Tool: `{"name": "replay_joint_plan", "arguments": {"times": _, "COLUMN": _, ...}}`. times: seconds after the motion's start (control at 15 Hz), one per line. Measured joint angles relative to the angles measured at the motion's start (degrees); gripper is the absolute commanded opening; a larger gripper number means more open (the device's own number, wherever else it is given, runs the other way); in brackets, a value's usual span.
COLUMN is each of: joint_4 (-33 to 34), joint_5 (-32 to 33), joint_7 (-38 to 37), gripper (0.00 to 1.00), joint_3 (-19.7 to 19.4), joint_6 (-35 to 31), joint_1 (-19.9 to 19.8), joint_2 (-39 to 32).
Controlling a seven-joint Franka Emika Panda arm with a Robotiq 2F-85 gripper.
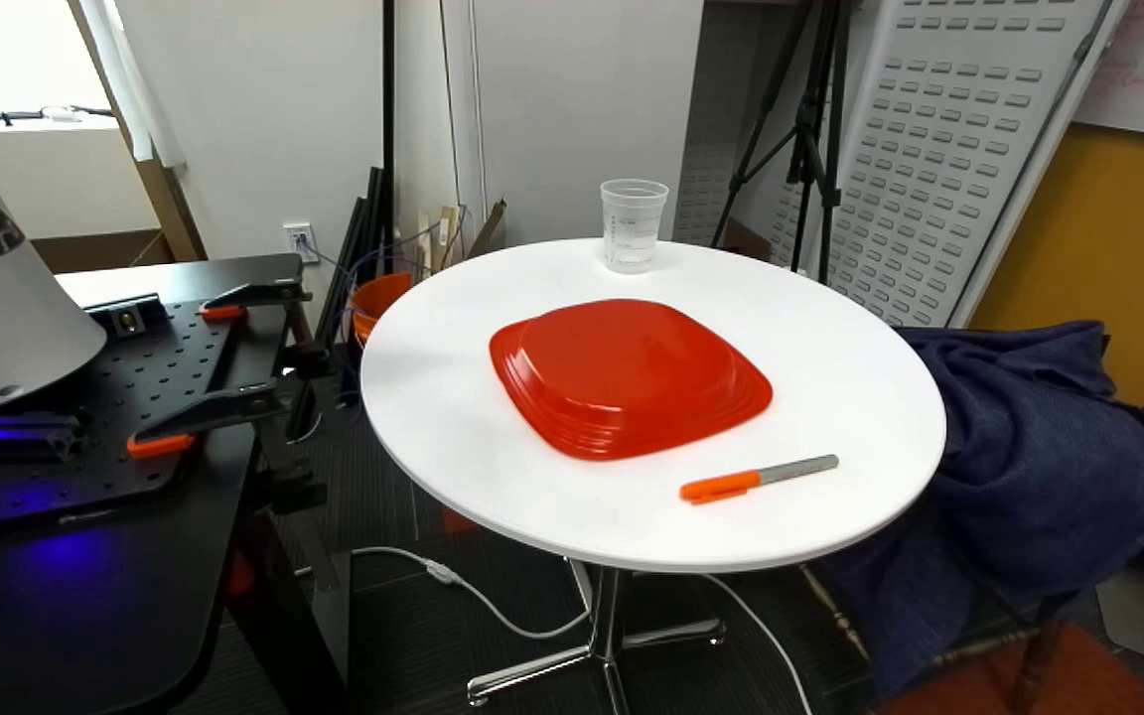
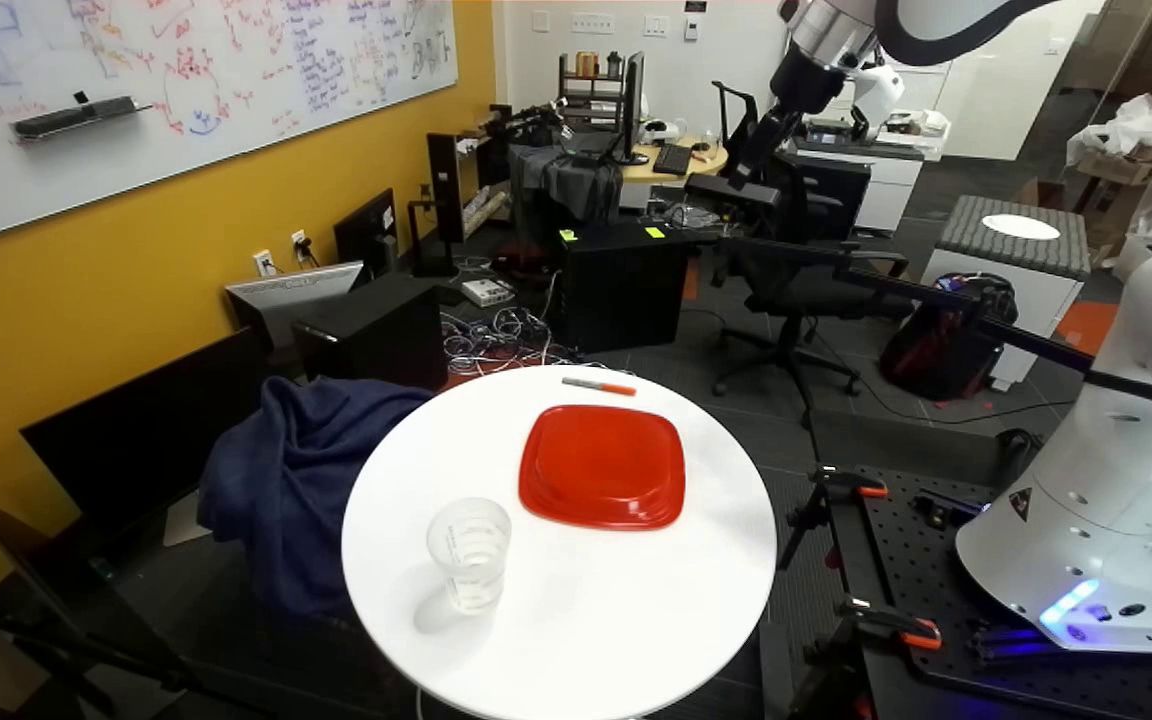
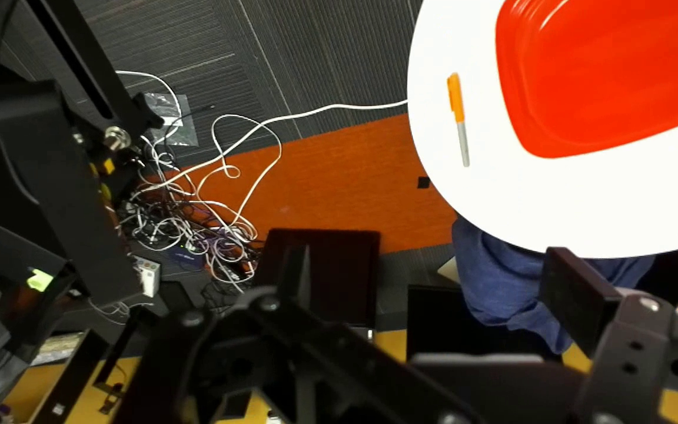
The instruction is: Put the orange marker in the clear cup
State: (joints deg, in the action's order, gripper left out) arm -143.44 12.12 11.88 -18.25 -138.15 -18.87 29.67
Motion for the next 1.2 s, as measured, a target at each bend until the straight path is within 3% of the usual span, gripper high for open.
{"name": "replay_joint_plan", "arguments": {"times": 0.67, "joint_4": 0.3, "joint_5": -7.0, "joint_7": 14.1, "gripper": 1.00, "joint_3": -3.1, "joint_6": 0.0, "joint_1": 8.4, "joint_2": -7.2}}
{"name": "replay_joint_plan", "arguments": {"times": 1.2, "joint_4": 2.3, "joint_5": -10.4, "joint_7": 17.5, "gripper": 1.00, "joint_3": -3.0, "joint_6": -1.9, "joint_1": 10.5, "joint_2": -16.0}}
